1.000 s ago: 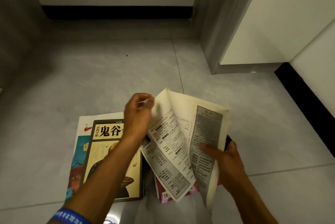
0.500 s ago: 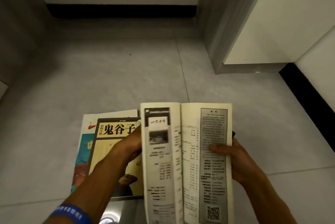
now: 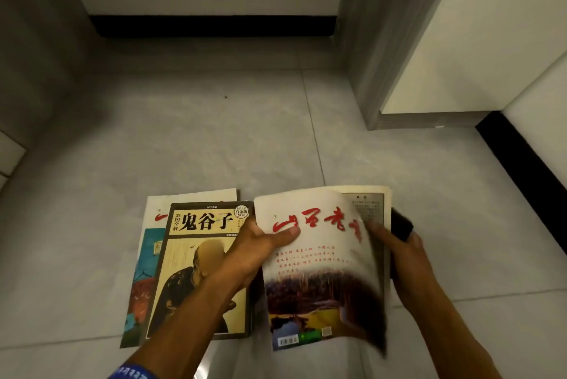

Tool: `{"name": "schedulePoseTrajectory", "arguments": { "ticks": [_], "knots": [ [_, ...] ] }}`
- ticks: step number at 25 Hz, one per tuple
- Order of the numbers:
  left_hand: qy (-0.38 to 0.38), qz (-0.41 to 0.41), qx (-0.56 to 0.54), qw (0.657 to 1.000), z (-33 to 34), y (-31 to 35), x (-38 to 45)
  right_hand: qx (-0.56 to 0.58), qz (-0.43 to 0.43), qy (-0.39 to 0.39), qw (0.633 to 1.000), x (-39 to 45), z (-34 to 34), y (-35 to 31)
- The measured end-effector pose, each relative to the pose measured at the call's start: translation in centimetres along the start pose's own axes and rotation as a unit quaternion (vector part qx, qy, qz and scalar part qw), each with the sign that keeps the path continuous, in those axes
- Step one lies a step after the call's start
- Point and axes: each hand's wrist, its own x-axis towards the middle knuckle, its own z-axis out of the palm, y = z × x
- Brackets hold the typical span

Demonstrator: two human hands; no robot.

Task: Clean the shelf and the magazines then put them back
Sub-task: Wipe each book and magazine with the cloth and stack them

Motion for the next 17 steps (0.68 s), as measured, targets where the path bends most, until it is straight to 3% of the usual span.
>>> {"name": "schedulePoseTrajectory", "arguments": {
  "ticks": [3, 4, 6, 7, 10, 11, 12, 13, 14, 15, 17],
  "knots": [
    [0.029, 0.072, 0.065, 0.995, 1.5, 1.5, -0.3, 0.115, -0.043, 0.211, 0.970, -0.2, -0.5, -3.5],
    [0.039, 0.094, 0.088, 0.991, 1.8, 2.3, -0.5, 0.109, -0.096, 0.235, 0.961, -0.8, -0.5, -5.1],
    [0.043, 0.154, 0.111, 0.981, 2.4, 3.8, -0.9, 0.011, -0.276, 0.185, 0.943, -2.9, 0.5, -7.9],
    [0.045, 0.195, 0.123, 0.972, 2.2, 4.1, -0.9, -0.081, -0.372, 0.136, 0.915, -3.9, 1.4, -8.6],
    [0.020, 0.243, 0.200, 0.949, 5.7, 4.3, -1.6, -0.360, -0.547, 0.042, 0.755, -5.1, 5.4, -8.0],
    [0.022, 0.141, 0.124, 0.982, 6.4, 5.4, -2.4, -0.407, -0.565, 0.024, 0.718, -5.1, 6.6, -7.5],
    [0.077, 0.098, 0.068, 0.990, 6.4, 6.3, -2.7, -0.432, -0.576, 0.019, 0.694, -4.9, 7.4, -7.1],
    [0.078, 0.104, 0.081, 0.988, 6.6, 6.7, -2.8, -0.446, -0.586, 0.026, 0.676, -4.8, 7.8, -6.9],
    [0.008, 0.131, 0.114, 0.985, 6.4, 6.2, -3.0, -0.453, -0.589, 0.037, 0.668, -4.7, 7.8, -7.0],
    [0.018, 0.209, 0.163, 0.964, 6.3, 5.3, -2.9, -0.454, -0.587, 0.047, 0.668, -4.4, 7.3, -7.0],
    [0.030, 0.216, 0.178, 0.960, 3.0, 5.7, -3.1, -0.452, -0.576, 0.076, 0.677, -3.3, 5.6, -6.9]
  ]
}}
